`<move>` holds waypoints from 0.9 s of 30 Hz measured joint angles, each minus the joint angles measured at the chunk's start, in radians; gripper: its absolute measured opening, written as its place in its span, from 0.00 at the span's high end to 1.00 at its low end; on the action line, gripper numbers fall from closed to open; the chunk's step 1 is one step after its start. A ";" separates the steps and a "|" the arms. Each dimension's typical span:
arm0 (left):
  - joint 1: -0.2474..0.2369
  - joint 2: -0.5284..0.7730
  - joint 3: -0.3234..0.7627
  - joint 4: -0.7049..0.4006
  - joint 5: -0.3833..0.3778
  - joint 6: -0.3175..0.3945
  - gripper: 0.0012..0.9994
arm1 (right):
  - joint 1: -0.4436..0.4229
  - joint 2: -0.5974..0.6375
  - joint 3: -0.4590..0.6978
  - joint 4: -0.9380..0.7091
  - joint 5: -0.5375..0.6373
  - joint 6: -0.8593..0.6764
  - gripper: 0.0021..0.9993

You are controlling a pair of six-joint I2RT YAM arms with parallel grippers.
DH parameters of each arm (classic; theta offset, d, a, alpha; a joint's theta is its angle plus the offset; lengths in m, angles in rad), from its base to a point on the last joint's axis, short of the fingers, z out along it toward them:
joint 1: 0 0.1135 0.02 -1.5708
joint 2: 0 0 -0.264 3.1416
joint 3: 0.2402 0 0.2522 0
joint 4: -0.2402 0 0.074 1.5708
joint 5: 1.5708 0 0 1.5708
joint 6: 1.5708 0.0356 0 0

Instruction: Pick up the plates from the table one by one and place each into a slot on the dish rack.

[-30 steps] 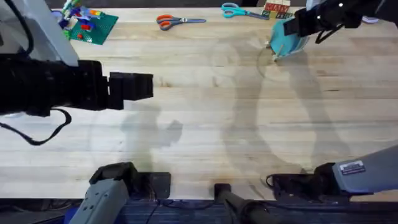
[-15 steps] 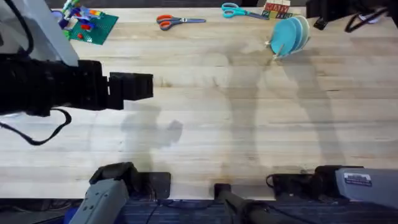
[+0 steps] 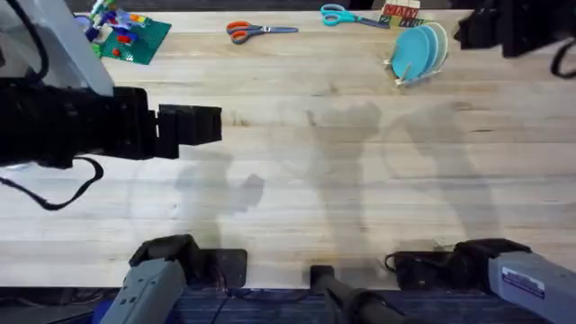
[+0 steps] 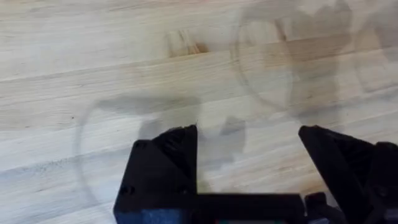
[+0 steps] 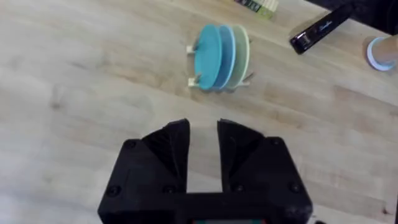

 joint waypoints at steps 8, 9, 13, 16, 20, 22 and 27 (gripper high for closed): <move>0.000 0.000 0.000 0.000 0.000 0.000 0.01 | 0.017 -0.141 0.000 -0.156 0.000 0.075 0.37; 0.000 0.000 0.000 0.000 0.000 0.000 0.01 | 0.017 -0.157 0.001 -0.175 0.000 0.089 0.23; 0.000 0.000 0.000 0.000 0.000 0.000 0.01 | 0.018 -0.212 0.003 -0.237 0.000 0.147 0.01; 0.000 0.000 0.000 0.000 0.000 0.000 0.01 | 0.017 -0.242 0.004 -0.275 0.000 0.179 0.01; 0.000 0.000 0.000 0.000 0.000 0.000 0.01 | 0.017 -0.265 0.005 -0.311 0.000 0.245 0.01; 0.000 0.000 0.000 0.000 0.000 0.000 0.01 | 0.018 -0.267 0.005 -0.328 0.000 0.273 0.01; 0.000 0.000 0.000 0.000 0.000 0.000 0.01 | 0.017 -0.266 0.005 -0.349 0.000 0.309 0.00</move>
